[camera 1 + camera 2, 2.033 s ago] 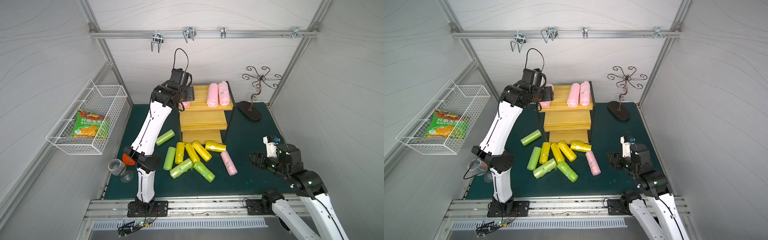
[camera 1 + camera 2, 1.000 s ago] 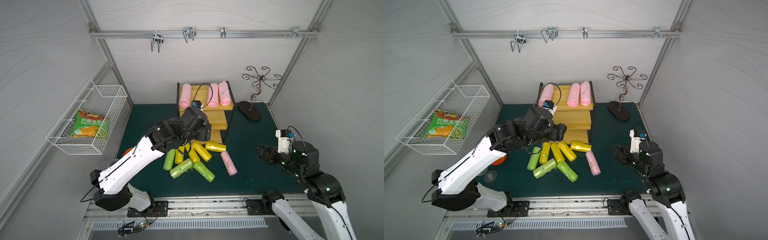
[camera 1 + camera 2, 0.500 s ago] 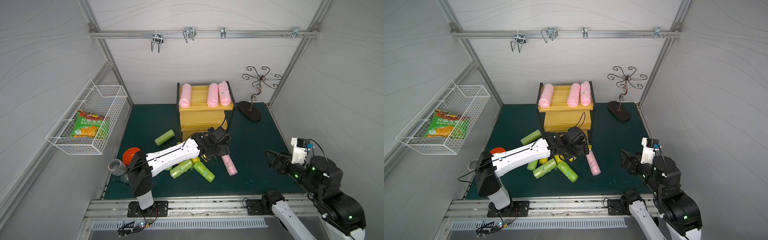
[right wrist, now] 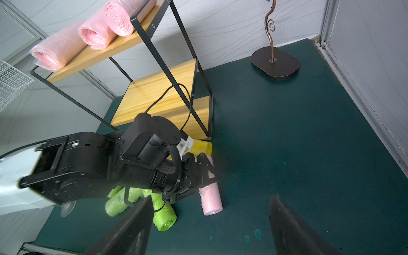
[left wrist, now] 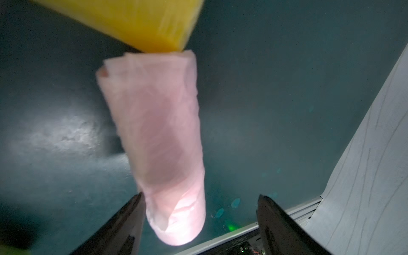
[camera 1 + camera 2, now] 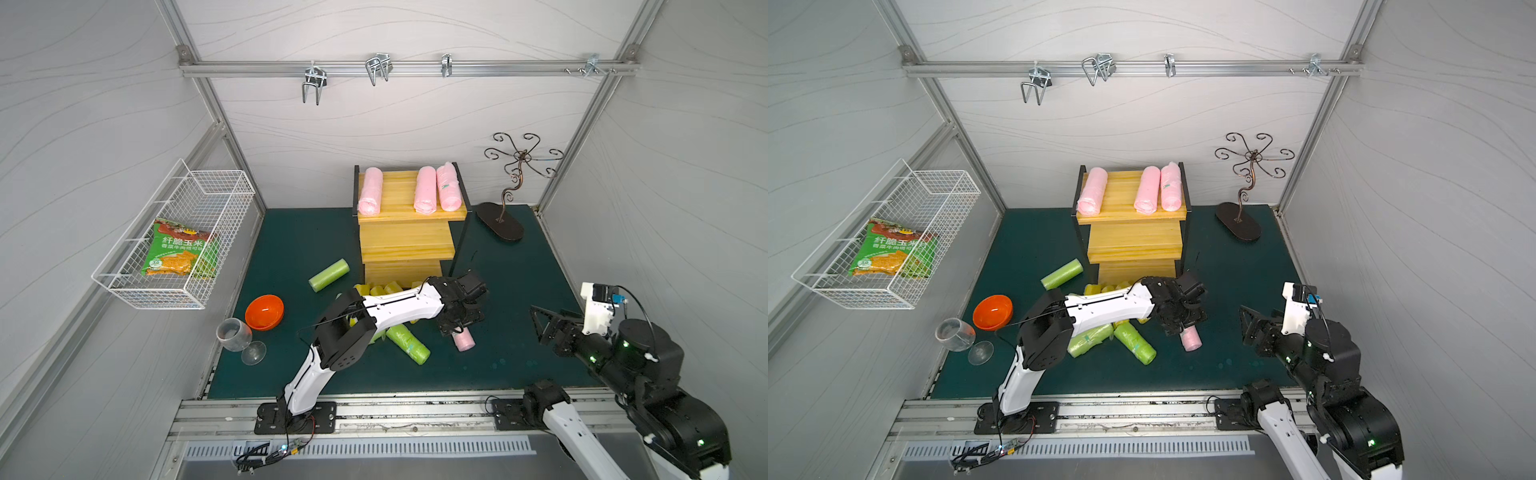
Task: Sort the rolls of trash bags by color and place them on the shelf
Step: Pick up the roll of trash bags from the center of the board.
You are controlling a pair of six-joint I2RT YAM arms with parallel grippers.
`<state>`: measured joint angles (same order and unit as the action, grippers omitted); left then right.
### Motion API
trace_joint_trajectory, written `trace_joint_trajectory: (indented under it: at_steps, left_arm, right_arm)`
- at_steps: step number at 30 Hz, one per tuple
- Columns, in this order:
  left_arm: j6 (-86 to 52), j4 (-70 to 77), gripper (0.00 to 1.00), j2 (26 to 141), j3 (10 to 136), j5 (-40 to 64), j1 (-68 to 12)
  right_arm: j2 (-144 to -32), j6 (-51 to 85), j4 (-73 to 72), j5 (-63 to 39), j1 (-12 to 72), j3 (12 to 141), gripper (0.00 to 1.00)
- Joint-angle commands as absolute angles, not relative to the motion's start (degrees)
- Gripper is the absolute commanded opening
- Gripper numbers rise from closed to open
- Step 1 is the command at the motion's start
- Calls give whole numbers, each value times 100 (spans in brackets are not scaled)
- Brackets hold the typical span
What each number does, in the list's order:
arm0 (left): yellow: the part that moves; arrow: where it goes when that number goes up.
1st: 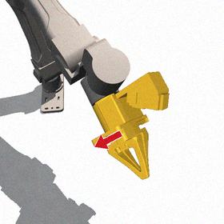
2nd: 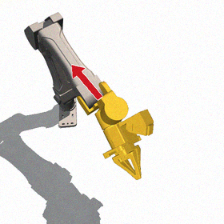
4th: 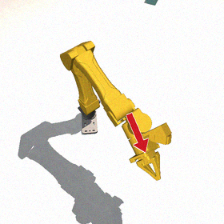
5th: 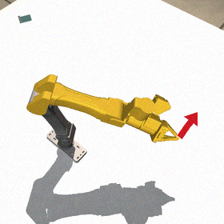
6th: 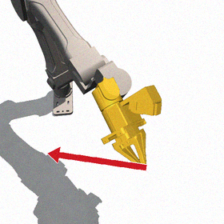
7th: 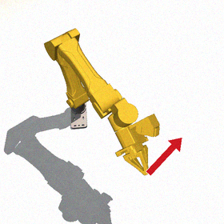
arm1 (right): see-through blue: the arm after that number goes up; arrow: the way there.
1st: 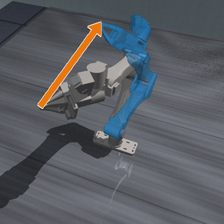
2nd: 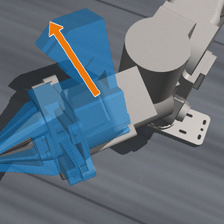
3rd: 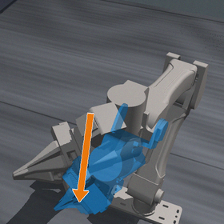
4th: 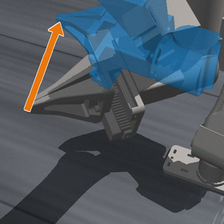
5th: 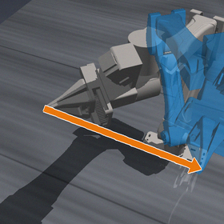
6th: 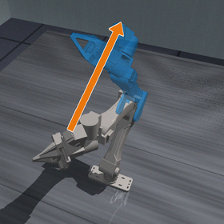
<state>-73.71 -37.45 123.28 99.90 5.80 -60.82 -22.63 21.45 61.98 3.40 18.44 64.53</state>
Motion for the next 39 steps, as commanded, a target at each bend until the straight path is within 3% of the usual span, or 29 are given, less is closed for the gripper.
trace_joint_trajectory:
  at_steps: [1,9,15,20,23,27,32,39]
  left_arm:
    - [-7296,-4146,84,12616,10333,589,-6082]
    - [-7135,-4711,84,12975,10321,537,-6034]
    - [-6822,-5346,75,13288,10538,387,-5935]
    - [-6680,-5386,54,13292,10363,374,-5889]
    - [-6636,-5170,25,13230,10094,493,-5889]
    - [-6531,-4976,0,13052,9833,586,-5906]
    - [-6139,-4927,0,12343,9759,187,-6017]
    - [-4733,-5646,0,11310,10784,-404,-6377]
  right_arm:
    - [-2145,2116,6280,315,1881,6391,87]
    - [-2069,2125,6184,237,1876,6211,87]
    - [-2062,2093,6116,210,1880,6126,87]
    - [-2026,2030,6117,262,1885,6117,87]
    - [-2012,2000,6117,291,1878,6126,87]
    - [-2030,1978,6104,308,1881,6126,87]
    - [-2056,1957,6067,353,1876,6160,87]
    - [-2144,1885,6016,450,1888,6256,87]
